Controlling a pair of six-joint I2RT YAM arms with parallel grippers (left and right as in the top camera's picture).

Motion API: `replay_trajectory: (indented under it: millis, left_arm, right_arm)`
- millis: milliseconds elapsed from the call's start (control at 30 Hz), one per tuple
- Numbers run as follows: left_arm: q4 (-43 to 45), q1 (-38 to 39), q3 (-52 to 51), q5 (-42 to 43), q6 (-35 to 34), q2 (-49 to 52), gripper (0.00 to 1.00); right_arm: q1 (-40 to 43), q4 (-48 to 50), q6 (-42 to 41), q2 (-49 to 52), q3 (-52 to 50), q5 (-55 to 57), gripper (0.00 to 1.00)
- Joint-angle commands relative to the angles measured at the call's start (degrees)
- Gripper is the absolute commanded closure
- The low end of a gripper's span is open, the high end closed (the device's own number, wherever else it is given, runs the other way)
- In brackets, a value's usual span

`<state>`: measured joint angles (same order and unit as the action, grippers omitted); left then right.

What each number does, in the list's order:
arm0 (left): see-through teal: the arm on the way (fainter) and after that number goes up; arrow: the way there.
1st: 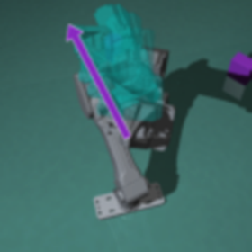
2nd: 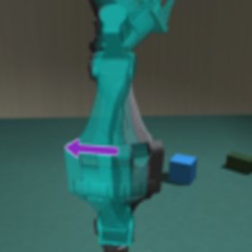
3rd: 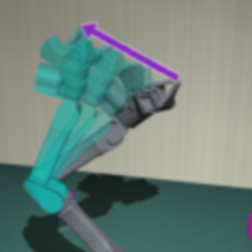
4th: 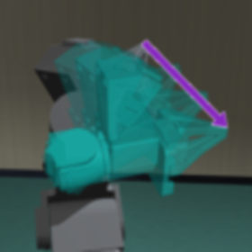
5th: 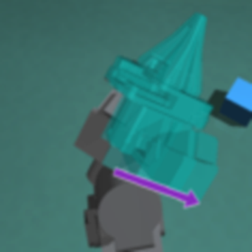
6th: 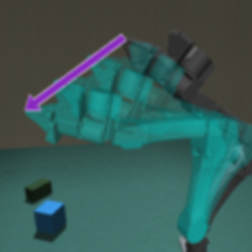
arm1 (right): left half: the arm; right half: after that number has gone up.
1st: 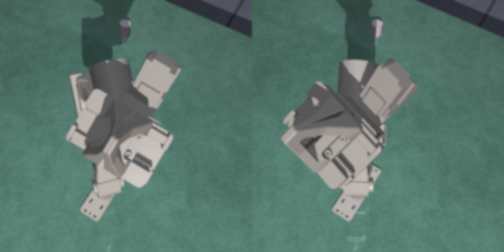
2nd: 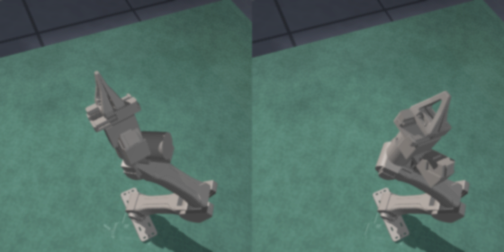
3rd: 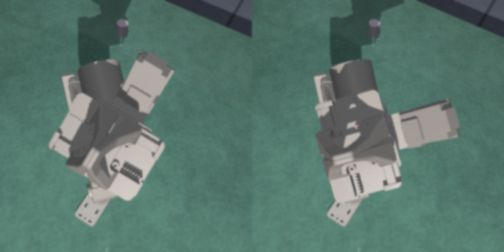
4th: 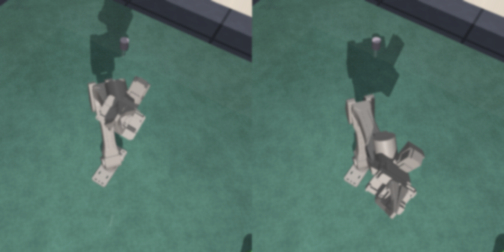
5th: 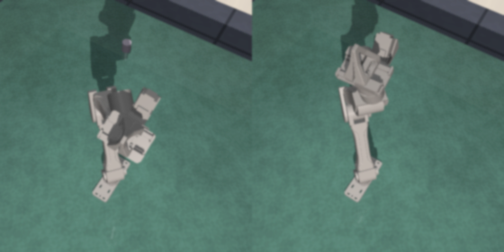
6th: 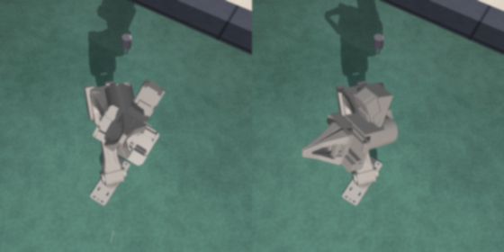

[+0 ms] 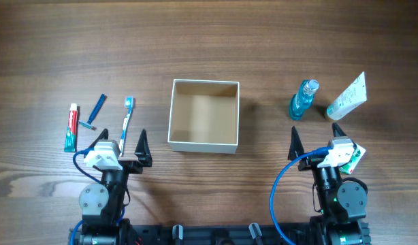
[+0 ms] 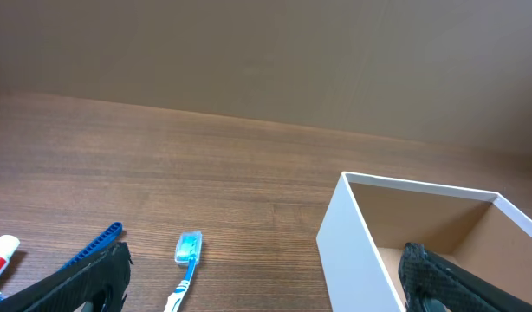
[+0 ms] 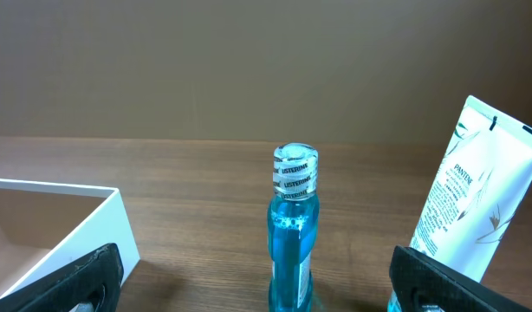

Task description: Pack container

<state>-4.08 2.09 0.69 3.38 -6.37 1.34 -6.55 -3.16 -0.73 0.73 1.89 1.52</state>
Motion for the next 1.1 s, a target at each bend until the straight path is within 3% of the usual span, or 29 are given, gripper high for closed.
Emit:
replay_trajectory:
  millis: [0, 367, 600, 733, 833, 1067]
  left_arm:
    - [0.0, -0.1, -0.4, 1.3, -0.5, 0.2, 0.00]
    - [0.0, -0.1, -0.4, 1.3, -0.5, 0.2, 0.00]
    - [-0.1, -0.1, 1.1, 1.3, -1.0, 0.2, 0.00]
    - [-7.1, -0.1, 8.8, 1.1, -6.4, 2.4, 0.00]
    - [-12.6, -0.1, 15.6, 1.1, -6.5, 7.0, 0.00]
    - [-29.5, -0.1, 37.2, 1.1, -7.8, 27.5, 0.00]
  right_arm:
    - [0.3, 0.3, 0.6, -0.3, 0.0, -0.5, 0.00]
    - [0.3, 0.1, 0.4, -0.3, 0.0, -1.3, 0.00]
    - [0.3, -3.0, -5.3, 0.8, 1.8, -4.8, 0.00]
    - [0.3, -10.7, -7.2, 5.8, 9.3, -5.5, 0.00]
    - [0.3, -16.3, -9.7, 11.2, 16.3, -5.8, 0.00]
    - [0.3, -29.1, -11.5, 29.4, 36.2, -7.0, 0.00]
